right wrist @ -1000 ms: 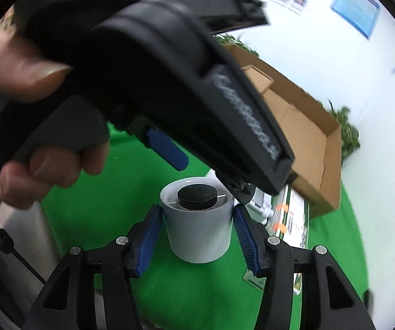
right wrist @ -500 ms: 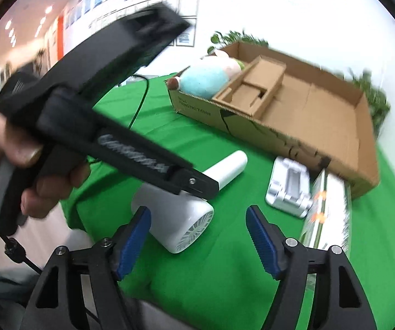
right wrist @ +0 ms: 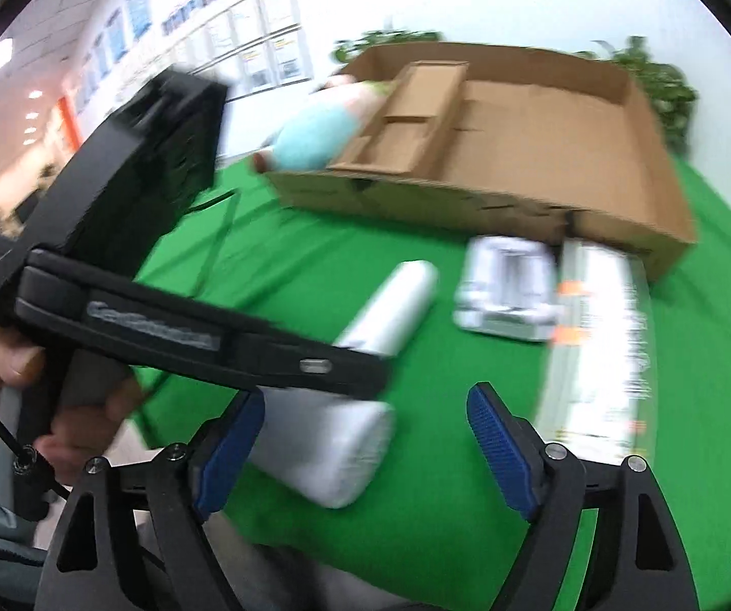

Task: Organize objects
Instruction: 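Grasp the white fan handle with the left gripper while the right gripper grasps the fan head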

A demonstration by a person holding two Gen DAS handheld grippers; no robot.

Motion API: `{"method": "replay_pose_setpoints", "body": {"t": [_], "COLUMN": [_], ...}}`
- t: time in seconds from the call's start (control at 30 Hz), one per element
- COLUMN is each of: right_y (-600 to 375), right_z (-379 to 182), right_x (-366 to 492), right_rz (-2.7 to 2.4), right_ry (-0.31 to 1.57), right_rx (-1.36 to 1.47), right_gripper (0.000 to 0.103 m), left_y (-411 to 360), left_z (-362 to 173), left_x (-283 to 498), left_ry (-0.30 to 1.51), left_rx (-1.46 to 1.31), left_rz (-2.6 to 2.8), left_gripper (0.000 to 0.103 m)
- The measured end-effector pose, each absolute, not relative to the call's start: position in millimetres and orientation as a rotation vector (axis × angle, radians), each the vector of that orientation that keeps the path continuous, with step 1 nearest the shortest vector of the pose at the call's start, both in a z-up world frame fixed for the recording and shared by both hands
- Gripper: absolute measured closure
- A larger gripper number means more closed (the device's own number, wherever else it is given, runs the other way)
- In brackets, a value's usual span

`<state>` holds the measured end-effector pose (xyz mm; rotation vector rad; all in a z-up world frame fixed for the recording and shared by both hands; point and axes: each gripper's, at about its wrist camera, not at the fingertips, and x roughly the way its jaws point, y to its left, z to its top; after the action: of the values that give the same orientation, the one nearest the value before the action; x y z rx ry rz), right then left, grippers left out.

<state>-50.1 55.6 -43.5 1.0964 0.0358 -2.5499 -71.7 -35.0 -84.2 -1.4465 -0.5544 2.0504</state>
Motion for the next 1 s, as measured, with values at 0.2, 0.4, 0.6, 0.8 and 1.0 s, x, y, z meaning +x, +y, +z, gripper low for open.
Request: {"method": "replay_pose_setpoints", "body": {"t": [0.2, 0.4, 0.6, 0.8, 1.0], "right_y": [82.0, 40.6, 18.8, 16.5, 16.0], "right_z": [-45.2, -57.5, -71.2, -70.1, -56.7], "right_x": [-57.3, -49.3, -47.8, -37.6, -28.1], "right_rz": [-2.509, -2.429, -2.542, -2.566, -2.608], "right_ry": [-0.169, -0.223, -0.109, -0.074, -0.045], "right_rx": [1.18, 1.23, 1.273, 1.251, 1.177], "right_gripper": [0.023, 0.021, 0.038, 0.039, 0.039], "left_y": [-30.8, -22.0, -24.8, -25.3, -24.8], "left_z": [-91.1, -92.5, -95.3, -94.1, -70.2], "left_x": [-92.0, -100.2, -100.6, -100.1, -93.5], "left_ry": [-0.547, -0.483, -0.475, -0.487, -0.487], "left_rx": [-1.513, -1.521, -1.532, -1.523, -1.439], "left_rz": [2.061, 2.038, 2.037, 2.042, 2.099], "left_gripper": [0.056, 0.056, 0.069, 0.07, 0.071]}}
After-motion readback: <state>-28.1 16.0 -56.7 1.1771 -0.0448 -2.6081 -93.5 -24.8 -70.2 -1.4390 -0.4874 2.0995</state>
